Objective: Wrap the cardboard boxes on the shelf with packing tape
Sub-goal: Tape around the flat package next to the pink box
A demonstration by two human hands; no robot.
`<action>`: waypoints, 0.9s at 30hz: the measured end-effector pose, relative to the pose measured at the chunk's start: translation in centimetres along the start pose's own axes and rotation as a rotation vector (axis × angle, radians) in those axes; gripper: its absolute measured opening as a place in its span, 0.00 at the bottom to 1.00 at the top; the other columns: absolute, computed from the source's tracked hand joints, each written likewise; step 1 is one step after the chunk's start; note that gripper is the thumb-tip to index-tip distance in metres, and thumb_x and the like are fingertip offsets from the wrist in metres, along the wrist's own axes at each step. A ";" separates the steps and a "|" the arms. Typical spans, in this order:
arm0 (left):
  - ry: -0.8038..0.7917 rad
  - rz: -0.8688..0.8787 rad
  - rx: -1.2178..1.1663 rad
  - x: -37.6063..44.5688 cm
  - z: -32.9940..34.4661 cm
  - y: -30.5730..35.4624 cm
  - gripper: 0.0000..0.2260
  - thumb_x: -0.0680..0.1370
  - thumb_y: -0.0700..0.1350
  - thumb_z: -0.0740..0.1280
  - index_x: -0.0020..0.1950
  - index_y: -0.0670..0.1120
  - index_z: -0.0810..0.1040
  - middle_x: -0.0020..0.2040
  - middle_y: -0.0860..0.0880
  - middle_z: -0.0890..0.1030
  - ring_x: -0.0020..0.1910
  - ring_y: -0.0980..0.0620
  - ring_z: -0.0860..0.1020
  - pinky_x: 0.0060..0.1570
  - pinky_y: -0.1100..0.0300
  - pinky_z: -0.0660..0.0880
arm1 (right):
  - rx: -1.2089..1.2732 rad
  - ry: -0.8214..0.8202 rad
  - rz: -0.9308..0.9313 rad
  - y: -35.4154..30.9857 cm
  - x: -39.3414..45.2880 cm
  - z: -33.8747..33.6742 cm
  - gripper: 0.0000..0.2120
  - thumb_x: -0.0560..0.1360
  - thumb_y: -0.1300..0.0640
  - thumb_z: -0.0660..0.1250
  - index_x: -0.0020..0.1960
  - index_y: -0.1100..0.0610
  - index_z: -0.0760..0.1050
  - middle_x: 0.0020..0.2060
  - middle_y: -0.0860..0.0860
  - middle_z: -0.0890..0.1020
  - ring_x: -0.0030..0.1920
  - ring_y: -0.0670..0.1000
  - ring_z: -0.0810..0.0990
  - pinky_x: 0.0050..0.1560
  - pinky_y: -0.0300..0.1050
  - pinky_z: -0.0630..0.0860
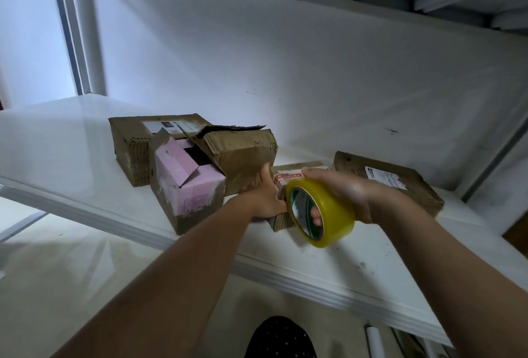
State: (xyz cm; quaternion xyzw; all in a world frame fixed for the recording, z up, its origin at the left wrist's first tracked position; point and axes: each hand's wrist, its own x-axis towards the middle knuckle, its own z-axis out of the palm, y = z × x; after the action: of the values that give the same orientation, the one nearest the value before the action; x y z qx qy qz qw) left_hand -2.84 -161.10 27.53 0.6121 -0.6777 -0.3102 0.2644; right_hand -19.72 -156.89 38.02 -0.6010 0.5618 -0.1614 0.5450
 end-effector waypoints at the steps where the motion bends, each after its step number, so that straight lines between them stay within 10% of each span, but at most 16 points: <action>1: -0.002 -0.004 0.001 0.0 -0.1 0.1 0.54 0.72 0.54 0.73 0.75 0.46 0.31 0.77 0.42 0.48 0.76 0.42 0.50 0.73 0.44 0.53 | 0.019 0.006 -0.009 0.4 0.0 0.1 0.15 0.77 0.41 0.61 0.48 0.53 0.73 0.28 0.52 0.83 0.27 0.51 0.83 0.25 0.40 0.77; 14: -0.171 -0.128 -0.022 -0.3 -1.4 1.4 0.60 0.71 0.56 0.74 0.71 0.41 0.23 0.78 0.39 0.51 0.74 0.41 0.60 0.71 0.50 0.62 | 0.091 -0.063 -0.203 1.5 -0.2 -0.9 0.20 0.69 0.41 0.67 0.54 0.53 0.76 0.38 0.54 0.85 0.37 0.51 0.84 0.35 0.42 0.79; 18: -0.255 -0.234 -0.115 0.0 -1.7 2.3 0.41 0.72 0.61 0.70 0.74 0.38 0.57 0.59 0.39 0.77 0.40 0.54 0.80 0.38 0.62 0.75 | 0.221 -0.009 -0.357 -0.4 0.4 -2.1 0.18 0.64 0.43 0.71 0.42 0.57 0.81 0.34 0.53 0.82 0.33 0.49 0.82 0.34 0.41 0.78; 21: -0.081 -0.177 -0.082 -0.6 -1.4 1.1 0.58 0.68 0.62 0.73 0.77 0.43 0.34 0.78 0.42 0.47 0.76 0.42 0.55 0.71 0.46 0.58 | 0.204 0.072 -0.366 -1.3 1.9 -1.1 0.21 0.66 0.40 0.69 0.44 0.58 0.81 0.32 0.52 0.82 0.31 0.49 0.81 0.33 0.41 0.77; 27: 0.061 0.186 0.000 -2.5 -0.9 -0.9 0.68 0.58 0.60 0.81 0.75 0.52 0.29 0.78 0.53 0.40 0.77 0.50 0.42 0.74 0.44 0.51 | 0.160 0.121 -0.362 -2.2 4.6 1.0 0.25 0.71 0.37 0.66 0.49 0.60 0.79 0.31 0.53 0.83 0.30 0.49 0.82 0.32 0.40 0.77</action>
State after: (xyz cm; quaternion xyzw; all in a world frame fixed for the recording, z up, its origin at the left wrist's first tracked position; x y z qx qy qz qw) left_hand -1.35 -158.71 27.51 0.5557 -0.7232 -0.2655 0.3125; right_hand -16.36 -160.87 37.61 -0.6364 0.4616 -0.3366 0.5183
